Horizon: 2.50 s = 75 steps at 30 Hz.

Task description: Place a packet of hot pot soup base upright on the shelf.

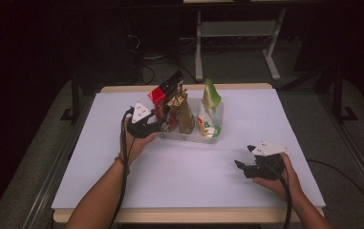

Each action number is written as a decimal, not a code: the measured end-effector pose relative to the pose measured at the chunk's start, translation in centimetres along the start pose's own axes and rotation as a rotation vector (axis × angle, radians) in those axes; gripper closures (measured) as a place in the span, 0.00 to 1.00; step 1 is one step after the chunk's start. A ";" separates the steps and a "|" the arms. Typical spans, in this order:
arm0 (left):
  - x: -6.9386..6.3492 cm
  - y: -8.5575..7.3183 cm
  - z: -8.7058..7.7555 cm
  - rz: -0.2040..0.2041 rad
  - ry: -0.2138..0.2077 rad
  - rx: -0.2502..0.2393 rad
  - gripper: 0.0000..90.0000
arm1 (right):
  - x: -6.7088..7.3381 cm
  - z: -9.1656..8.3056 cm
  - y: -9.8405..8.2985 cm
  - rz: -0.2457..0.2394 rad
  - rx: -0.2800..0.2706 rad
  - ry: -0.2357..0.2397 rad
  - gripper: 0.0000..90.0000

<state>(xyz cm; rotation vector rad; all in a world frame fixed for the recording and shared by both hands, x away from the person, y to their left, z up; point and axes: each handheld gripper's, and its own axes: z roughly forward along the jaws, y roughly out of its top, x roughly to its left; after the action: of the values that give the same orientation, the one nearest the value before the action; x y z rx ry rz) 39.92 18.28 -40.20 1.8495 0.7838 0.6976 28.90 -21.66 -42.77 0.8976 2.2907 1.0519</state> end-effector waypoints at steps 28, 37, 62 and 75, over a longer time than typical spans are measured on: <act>0.9 -2.9 -9.2 0.193 -0.075 0.136 0.34 | 0.6 -1.6 1.8 -0.133 0.018 -0.071 0.27; 1.9 -4.8 -11.8 0.167 -0.083 0.135 0.29 | 0.1 -2.5 1.3 -0.123 -0.022 -0.046 0.25; 4.3 -11.6 -18.6 0.028 -0.012 0.147 0.25 | -1.2 -5.0 -3.9 0.003 -0.135 -0.161 0.22; 5.6 -13.5 -21.0 -0.081 0.036 0.070 0.24 | -1.4 -7.8 -8.5 0.124 -0.194 -0.254 0.22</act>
<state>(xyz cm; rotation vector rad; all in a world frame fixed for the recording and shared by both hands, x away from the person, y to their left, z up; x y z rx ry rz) 24.85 38.58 -44.31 1.8618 0.9116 0.6606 21.73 -30.68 -44.59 1.0384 1.9110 1.1202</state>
